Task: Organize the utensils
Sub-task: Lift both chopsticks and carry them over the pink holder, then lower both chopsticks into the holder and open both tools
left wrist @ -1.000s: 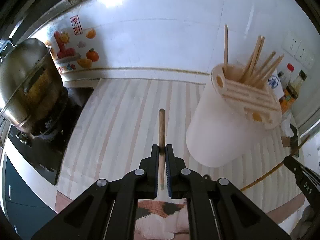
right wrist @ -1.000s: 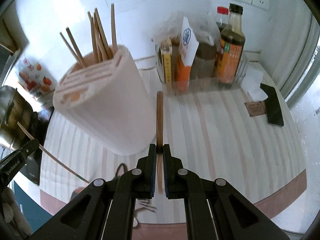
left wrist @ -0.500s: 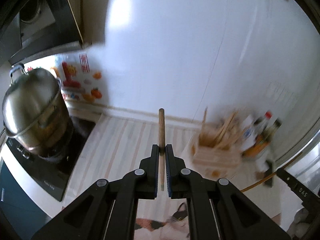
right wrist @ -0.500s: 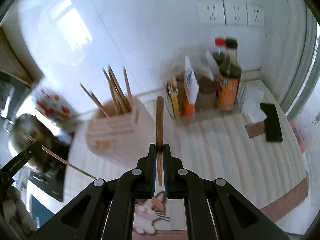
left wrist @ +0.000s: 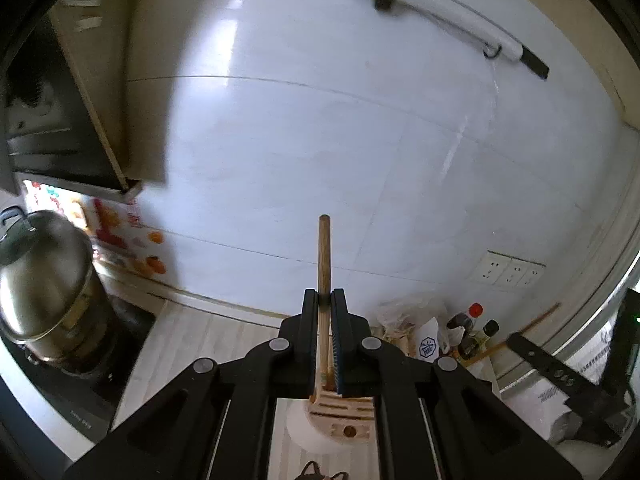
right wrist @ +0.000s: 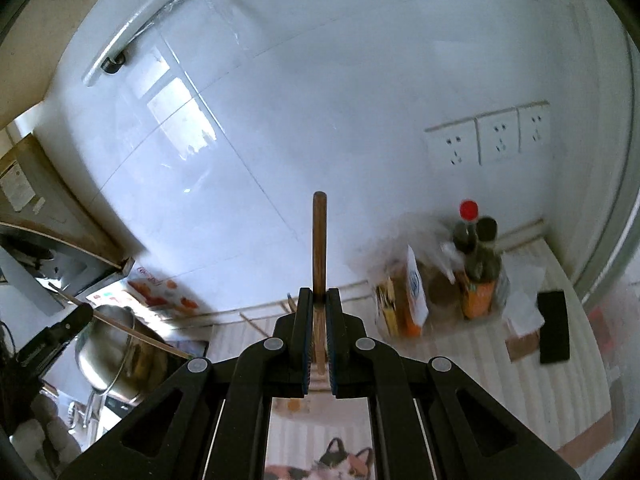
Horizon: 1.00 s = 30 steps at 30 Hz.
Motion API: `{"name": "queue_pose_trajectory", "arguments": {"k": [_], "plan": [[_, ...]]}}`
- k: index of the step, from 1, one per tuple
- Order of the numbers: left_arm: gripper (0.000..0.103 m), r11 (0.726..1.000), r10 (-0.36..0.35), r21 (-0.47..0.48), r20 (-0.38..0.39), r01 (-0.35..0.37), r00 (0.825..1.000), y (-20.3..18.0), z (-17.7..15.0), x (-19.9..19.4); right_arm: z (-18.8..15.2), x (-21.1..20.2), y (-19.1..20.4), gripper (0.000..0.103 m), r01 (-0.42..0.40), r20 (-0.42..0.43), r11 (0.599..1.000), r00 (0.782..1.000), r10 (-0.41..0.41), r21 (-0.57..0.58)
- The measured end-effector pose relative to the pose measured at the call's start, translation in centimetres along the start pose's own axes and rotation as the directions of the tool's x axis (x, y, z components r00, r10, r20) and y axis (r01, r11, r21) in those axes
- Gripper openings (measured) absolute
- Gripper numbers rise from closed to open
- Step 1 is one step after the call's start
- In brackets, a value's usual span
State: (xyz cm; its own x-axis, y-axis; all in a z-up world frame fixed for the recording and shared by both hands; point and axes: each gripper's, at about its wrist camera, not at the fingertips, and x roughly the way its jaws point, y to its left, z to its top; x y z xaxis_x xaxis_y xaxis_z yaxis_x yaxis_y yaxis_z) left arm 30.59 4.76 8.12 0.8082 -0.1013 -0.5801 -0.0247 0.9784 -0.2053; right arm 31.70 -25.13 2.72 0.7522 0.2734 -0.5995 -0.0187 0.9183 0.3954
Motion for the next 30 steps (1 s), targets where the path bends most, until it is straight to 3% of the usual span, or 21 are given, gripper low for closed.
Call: {"name": "queue_pose_trajectory", "arguments": {"k": [8, 14, 20, 21, 22, 23, 24, 27, 30], "plan": [[0.004, 0.999, 0.001, 0.035, -0.123, 0.003, 0.992, -1.1, -0.8, 7.7, 0.1, 6.4, 1.3, 0.006, 0.051, -0.071, 0.998, 0.996, -0.054, -0.045], [0.004, 0.997, 0.004, 0.072, -0.190, 0.010, 0.982, -2.1, -2.0, 11.4, -0.5, 9.6, 1.3, 0.006, 0.071, -0.112, 0.995, 0.991, -0.078, -0.066], [0.013, 0.996, 0.024, 0.089, -0.229, -0.004, 0.973, -2.2, -2.6, 11.5, -1.2, 12.4, 2.1, 0.008, 0.080, -0.200, 0.989, 0.974, -0.104, -0.125], [0.024, 0.994, 0.047, 0.104, -0.218, -0.025, 0.975, -2.1, -2.9, 11.1, -1.4, 12.8, 2.1, 0.016, 0.087, -0.214, 0.987, 0.970, -0.115, -0.135], [0.048, 0.993, 0.067, 0.113, -0.212, -0.044, 0.975, -1.9, -3.1, 10.8, -1.5, 12.8, 2.2, 0.023, 0.090, -0.217, 0.986, 0.969, -0.119, -0.142], [0.060, 0.991, 0.092, 0.115, -0.200, -0.069, 0.976, -1.5, -3.4, 10.3, -1.6, 12.7, 2.1, 0.042, 0.090, -0.214, 0.986, 0.969, -0.120, -0.143], [0.079, 0.989, 0.115, 0.111, -0.183, -0.095, 0.976, -1.0, -3.8, 9.9, -1.8, 12.5, 2.1, 0.053, 0.095, -0.209, 0.985, 0.970, -0.124, -0.143], [0.081, 0.982, 0.168, 0.114, -0.157, -0.152, 0.973, 0.3, -5.1, 9.2, -2.3, 11.6, 1.9, 0.054, 0.113, -0.178, 0.981, 0.974, -0.140, -0.157], [0.095, 0.972, 0.215, 0.135, -0.166, -0.194, 0.962, 1.1, -6.6, 9.6, -3.1, 10.8, 1.4, 0.056, 0.130, -0.157, 0.979, 0.976, -0.154, -0.157]]}}
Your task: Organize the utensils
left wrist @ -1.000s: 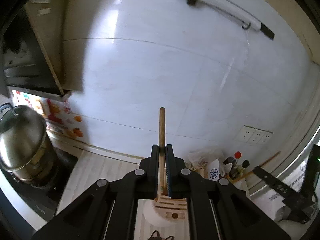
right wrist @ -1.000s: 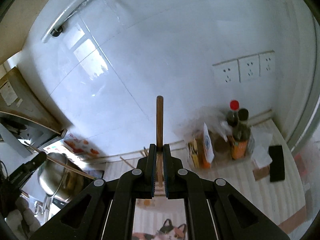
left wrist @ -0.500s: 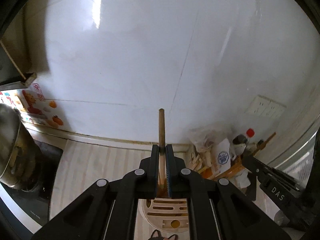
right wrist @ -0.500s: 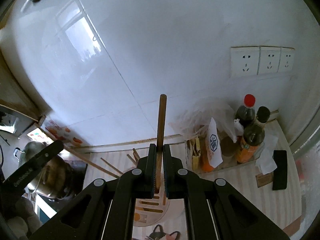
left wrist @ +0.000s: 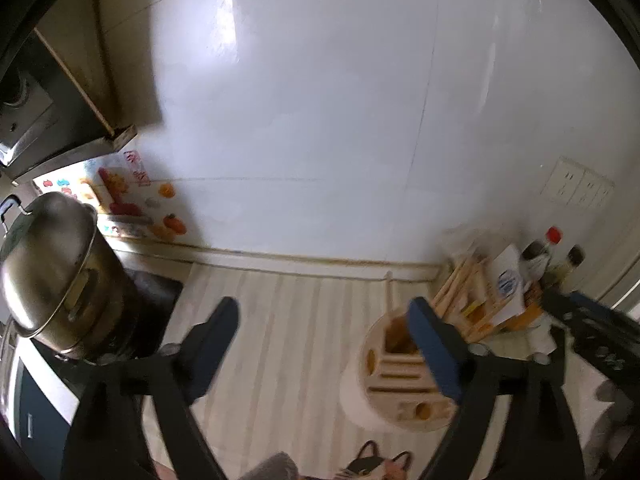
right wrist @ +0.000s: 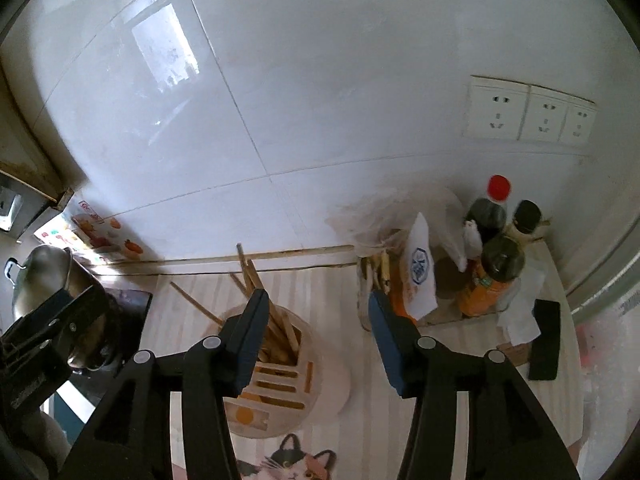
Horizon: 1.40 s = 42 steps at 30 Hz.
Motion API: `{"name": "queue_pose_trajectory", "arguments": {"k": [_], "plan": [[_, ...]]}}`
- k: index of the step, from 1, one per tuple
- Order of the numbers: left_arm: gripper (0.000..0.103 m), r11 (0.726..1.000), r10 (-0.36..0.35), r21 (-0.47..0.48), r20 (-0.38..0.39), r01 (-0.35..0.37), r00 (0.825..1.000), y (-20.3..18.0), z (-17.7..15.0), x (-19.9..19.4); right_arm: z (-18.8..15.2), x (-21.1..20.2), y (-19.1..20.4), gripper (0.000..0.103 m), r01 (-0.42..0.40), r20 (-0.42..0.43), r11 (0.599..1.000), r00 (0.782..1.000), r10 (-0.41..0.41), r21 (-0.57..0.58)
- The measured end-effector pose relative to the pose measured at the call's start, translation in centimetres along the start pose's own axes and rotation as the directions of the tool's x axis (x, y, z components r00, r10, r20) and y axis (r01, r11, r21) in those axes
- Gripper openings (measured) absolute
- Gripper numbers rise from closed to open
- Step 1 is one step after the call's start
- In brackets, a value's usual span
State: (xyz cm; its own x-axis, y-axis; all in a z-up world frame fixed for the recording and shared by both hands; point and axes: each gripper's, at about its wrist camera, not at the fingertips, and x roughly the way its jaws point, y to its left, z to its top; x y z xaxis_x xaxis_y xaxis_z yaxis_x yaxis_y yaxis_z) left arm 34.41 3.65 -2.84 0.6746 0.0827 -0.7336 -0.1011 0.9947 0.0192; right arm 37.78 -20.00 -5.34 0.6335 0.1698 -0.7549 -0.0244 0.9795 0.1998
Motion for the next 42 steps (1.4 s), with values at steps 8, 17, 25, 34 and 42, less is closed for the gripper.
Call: {"name": "queue_pose_trajectory", "arguments": {"k": [8, 17, 25, 34, 42], "plan": [[0.103, 0.998, 0.056, 0.028, -0.036, -0.055, 0.998, -0.7, -3.4, 2.1, -4.3, 0.0, -0.4, 0.072, 0.081, 0.036, 0.996, 0.996, -0.080, -0.034], [0.103, 0.997, 0.070, 0.018, -0.047, -0.069, 0.996, -2.0, -4.9, 2.5, -6.3, 1.6, -0.5, 0.101, 0.165, 0.050, 0.980, 0.986, -0.160, -0.115], [0.103, 0.998, 0.065, 0.005, -0.017, -0.065, 0.998, -2.0, -5.9, -0.2, -6.9, 0.8, -0.8, 0.103, 0.189, 0.082, 0.973, 0.980, -0.180, -0.134], [0.103, 1.000, 0.017, 0.010, 0.070, -0.018, 0.997, -0.4, -8.6, -8.5, -10.1, -7.1, 1.1, 0.103, 0.225, 0.203, 0.969, 0.959, -0.200, -0.106], [0.103, 0.999, -0.016, 0.039, 0.143, 0.010, 0.990, 1.1, -12.7, -17.3, -15.8, -16.1, 3.7, 0.103, 0.244, 0.291, 0.968, 0.932, -0.216, -0.065]]}}
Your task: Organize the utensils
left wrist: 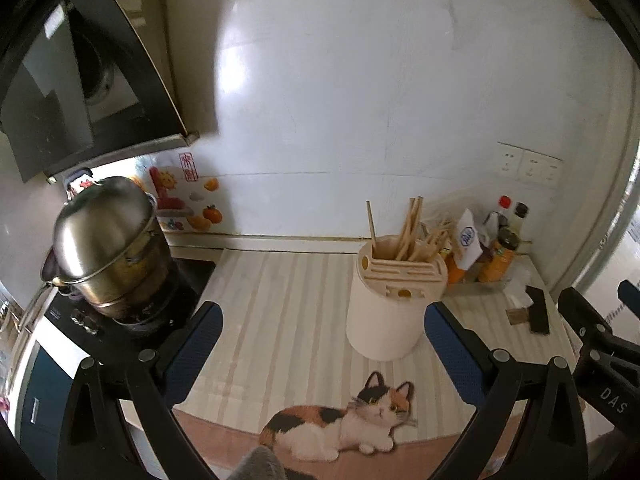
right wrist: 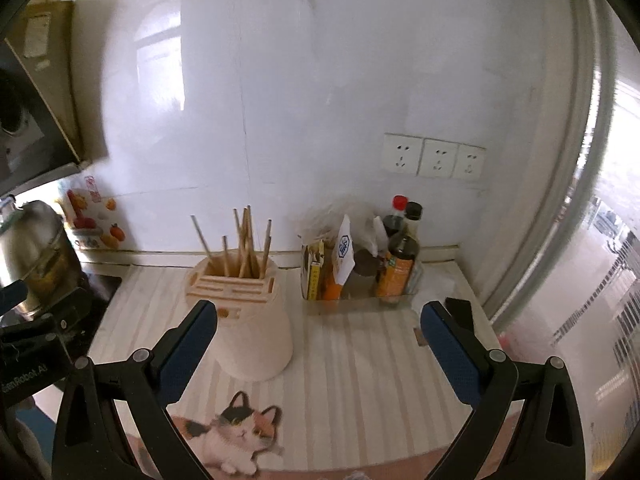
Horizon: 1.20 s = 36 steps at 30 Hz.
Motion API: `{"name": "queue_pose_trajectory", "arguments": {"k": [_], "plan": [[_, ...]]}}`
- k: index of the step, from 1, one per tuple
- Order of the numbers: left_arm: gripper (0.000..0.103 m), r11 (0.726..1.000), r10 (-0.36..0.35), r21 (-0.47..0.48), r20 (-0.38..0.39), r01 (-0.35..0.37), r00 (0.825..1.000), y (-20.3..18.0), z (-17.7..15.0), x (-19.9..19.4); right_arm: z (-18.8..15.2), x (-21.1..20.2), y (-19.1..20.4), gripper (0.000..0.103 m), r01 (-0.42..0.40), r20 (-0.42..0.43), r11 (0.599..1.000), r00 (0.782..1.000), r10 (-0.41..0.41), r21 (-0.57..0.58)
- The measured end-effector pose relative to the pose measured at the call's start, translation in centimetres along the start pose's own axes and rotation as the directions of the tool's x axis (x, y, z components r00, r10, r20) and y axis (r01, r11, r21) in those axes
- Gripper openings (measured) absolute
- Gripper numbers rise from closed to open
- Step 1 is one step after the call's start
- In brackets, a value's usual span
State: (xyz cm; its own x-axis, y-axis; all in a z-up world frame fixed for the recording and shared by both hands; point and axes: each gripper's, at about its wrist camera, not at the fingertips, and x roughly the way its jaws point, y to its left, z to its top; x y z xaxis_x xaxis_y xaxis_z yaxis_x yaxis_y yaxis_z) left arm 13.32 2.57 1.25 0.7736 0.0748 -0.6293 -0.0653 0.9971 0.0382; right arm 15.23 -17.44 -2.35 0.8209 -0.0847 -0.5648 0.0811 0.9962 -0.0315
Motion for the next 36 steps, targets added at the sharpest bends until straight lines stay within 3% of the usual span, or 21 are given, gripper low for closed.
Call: {"name": "queue_pose_trajectory", "arguments": {"k": [6, 14, 36], "plan": [[0.103, 0.999, -0.024, 0.027, 0.017, 0.024, 1.000, 0.6, -2.4, -5.1, -2.2, -6.8, -0.2, 0.103, 0.025, 0.041, 0.999, 0.999, -0.026, 0.024], [0.103, 0.999, -0.030, 0.028, 0.011, 0.029, 0.999, 0.8, -4.0, -7.8, -4.4, -12.9, -0.2, 0.103, 0.030, 0.077, 0.999, 0.996, -0.034, 0.045], [0.103, 0.998, 0.049, -0.028, 0.027, -0.048, 0.998, 0.0, -3.3, -7.8, -3.3, -12.2, -1.4, 0.103, -0.009, 0.059, 1.000, 0.998, 0.008, 0.016]]}}
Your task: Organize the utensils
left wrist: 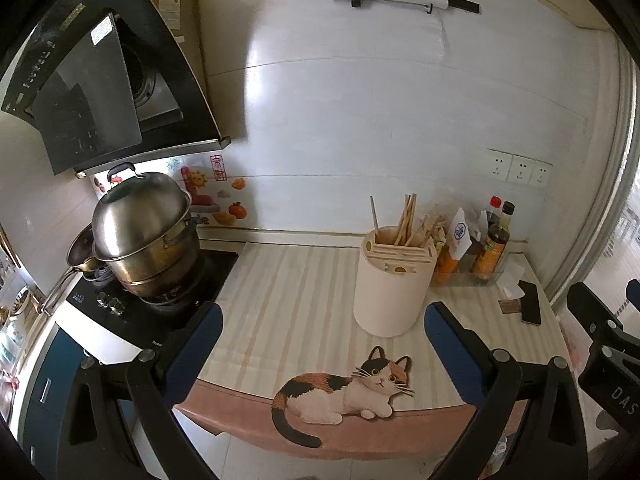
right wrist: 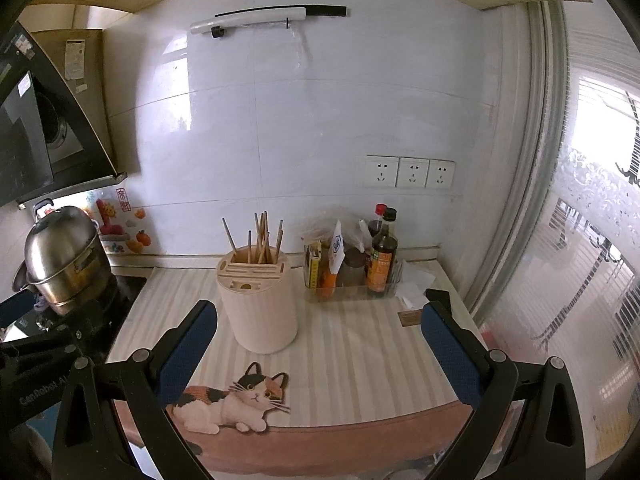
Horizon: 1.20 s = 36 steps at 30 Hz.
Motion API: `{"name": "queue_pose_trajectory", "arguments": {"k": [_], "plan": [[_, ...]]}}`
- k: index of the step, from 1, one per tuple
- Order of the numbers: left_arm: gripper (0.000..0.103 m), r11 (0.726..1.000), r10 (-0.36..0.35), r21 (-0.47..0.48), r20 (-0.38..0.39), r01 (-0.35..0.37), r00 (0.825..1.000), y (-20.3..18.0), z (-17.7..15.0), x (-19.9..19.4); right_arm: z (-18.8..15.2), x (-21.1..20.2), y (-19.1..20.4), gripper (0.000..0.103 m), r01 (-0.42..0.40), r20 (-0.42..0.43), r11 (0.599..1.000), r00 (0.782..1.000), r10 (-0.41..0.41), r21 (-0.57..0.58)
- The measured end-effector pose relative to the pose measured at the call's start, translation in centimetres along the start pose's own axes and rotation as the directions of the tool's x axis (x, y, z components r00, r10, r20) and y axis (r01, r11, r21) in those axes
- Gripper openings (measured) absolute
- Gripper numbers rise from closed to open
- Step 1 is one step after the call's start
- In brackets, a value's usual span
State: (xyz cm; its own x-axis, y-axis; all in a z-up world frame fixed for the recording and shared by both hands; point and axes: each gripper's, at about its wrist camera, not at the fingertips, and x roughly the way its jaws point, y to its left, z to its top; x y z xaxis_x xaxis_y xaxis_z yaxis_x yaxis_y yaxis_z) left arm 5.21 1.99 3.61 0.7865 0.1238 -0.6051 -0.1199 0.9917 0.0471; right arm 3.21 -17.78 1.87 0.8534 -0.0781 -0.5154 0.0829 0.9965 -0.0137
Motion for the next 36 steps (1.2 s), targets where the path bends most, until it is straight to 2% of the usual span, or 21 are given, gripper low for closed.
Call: {"name": "queue_pose_trajectory", "arguments": {"k": [36], "plan": [[0.103, 1.000, 0.001, 0.021, 0.012, -0.002, 1.000, -0.6, 0.5, -0.2, 0.5, 1.5, 0.0, 0.103, 0.001, -0.004, 1.000, 1.000, -0.001, -0.005]]}}
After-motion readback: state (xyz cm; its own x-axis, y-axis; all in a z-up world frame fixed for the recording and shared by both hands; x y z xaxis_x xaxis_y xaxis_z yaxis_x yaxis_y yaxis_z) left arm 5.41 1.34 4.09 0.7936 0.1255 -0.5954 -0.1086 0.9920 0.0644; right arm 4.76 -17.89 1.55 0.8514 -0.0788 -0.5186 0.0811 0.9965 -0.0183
